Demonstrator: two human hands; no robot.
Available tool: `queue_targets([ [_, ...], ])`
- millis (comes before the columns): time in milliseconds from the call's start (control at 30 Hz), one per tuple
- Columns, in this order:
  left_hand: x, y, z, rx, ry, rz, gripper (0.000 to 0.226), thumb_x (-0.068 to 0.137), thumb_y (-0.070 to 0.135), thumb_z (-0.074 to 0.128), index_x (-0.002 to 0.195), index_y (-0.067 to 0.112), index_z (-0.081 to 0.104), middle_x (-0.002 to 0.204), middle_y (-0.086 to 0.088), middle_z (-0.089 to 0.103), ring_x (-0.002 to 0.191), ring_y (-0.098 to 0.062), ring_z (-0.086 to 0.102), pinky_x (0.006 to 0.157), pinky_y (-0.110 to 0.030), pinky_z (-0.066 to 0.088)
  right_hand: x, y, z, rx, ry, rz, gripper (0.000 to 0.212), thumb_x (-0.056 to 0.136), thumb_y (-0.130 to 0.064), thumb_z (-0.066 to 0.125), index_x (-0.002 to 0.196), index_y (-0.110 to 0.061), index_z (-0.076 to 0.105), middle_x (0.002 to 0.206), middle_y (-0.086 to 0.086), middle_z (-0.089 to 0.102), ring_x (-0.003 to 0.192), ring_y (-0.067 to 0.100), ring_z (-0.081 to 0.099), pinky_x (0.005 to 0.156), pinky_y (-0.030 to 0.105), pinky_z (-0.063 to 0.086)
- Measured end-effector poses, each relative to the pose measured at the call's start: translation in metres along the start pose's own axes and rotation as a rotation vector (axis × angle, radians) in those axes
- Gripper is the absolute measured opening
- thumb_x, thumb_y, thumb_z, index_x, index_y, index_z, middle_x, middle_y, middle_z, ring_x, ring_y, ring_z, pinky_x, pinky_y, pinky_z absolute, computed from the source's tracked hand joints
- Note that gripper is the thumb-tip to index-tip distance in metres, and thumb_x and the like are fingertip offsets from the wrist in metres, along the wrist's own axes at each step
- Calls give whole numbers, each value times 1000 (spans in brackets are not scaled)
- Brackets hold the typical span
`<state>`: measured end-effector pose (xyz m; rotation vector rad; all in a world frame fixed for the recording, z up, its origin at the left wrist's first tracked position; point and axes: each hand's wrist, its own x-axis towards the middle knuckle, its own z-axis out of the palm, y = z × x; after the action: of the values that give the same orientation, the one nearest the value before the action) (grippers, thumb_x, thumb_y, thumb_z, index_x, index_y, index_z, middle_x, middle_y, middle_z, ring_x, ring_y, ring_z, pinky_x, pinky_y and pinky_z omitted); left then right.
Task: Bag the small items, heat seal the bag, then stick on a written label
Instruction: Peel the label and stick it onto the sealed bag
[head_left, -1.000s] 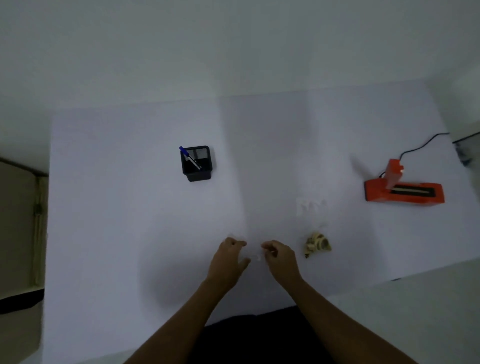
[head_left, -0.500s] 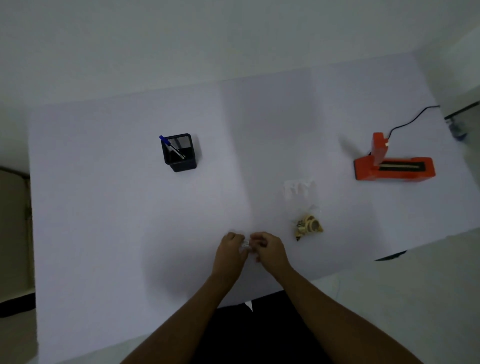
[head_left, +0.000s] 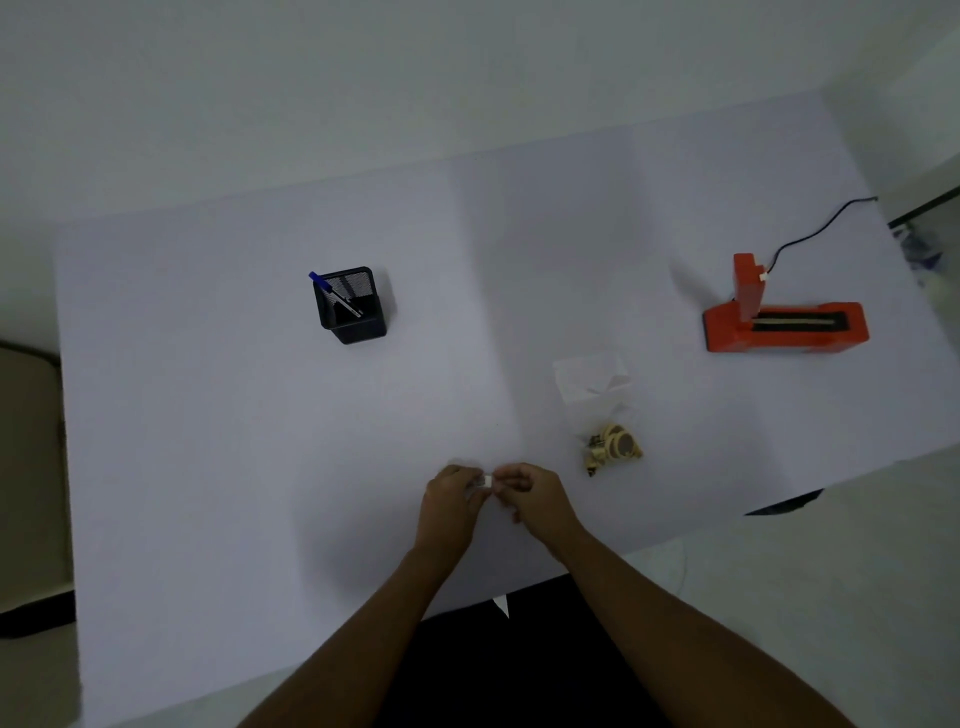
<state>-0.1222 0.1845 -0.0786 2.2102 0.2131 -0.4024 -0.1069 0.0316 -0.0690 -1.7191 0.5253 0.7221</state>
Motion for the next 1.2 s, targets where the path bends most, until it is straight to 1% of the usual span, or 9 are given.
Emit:
queue_targets([
  [233,-2,0,-1,-28,-13,-1,26,83,19,73,106,7,73,106,-8,71,94,-20,66,86,-33,54,2,-3,1,-9,-33,0,13,89,-3,69,102,-5,70,87,12,72,64,6,65,49,19,48],
  [367,-4,-2,-5,-113,-52,-62,31,79,17,78,108,8,73,107,-5,72,93,-14,66,85,-19,50,2,-7,1,-25,-34,5,16,88,1,66,104,0,71,84,12,71,63,10,63,51,15,47],
  [500,-5,-3,-11,-208,-47,-158,29,79,24,79,105,12,75,101,3,74,87,-6,67,76,-4,48,-1,-9,0,-2,-62,-10,17,89,-3,68,106,-1,70,91,16,72,67,11,63,54,13,47],
  [667,-10,2,-24,-253,-58,-161,15,81,32,77,93,23,79,82,18,71,76,13,65,71,-4,49,-4,-16,0,30,-107,-17,20,90,-6,70,109,-1,69,86,8,71,60,-1,63,55,11,46],
  [800,-15,-5,-32,-242,-28,-178,8,85,26,73,90,23,79,82,14,75,75,5,67,69,-9,50,-7,-21,8,18,-135,-32,23,87,-13,75,107,-3,70,88,10,73,61,-1,62,56,11,46],
  [867,-17,-7,-37,-248,-5,-208,7,85,23,72,86,22,79,78,12,75,70,0,67,67,-15,51,-8,-24,14,-1,-158,-42,22,87,-13,75,106,-5,70,91,15,74,62,2,61,57,13,46],
  [933,-20,-7,-43,-258,40,-251,10,86,21,70,79,20,78,70,9,72,62,-4,62,61,-19,49,-8,-27,20,-12,-181,-44,20,87,-13,74,106,-8,70,91,13,74,64,6,60,57,15,47],
  [1067,-27,-17,-62,-299,196,-343,22,87,21,67,66,15,69,61,2,67,54,-7,54,57,-23,45,-4,-32,33,-23,-182,-21,18,87,-12,74,105,-9,70,84,5,72,64,10,59,55,22,46],
  [1200,-34,-24,-86,-337,292,-376,26,88,24,65,64,15,66,59,4,64,53,-6,53,57,-23,45,5,-35,45,-165,-121,-40,15,86,-2,71,101,1,69,69,7,66,52,7,57,49,17,43],
])
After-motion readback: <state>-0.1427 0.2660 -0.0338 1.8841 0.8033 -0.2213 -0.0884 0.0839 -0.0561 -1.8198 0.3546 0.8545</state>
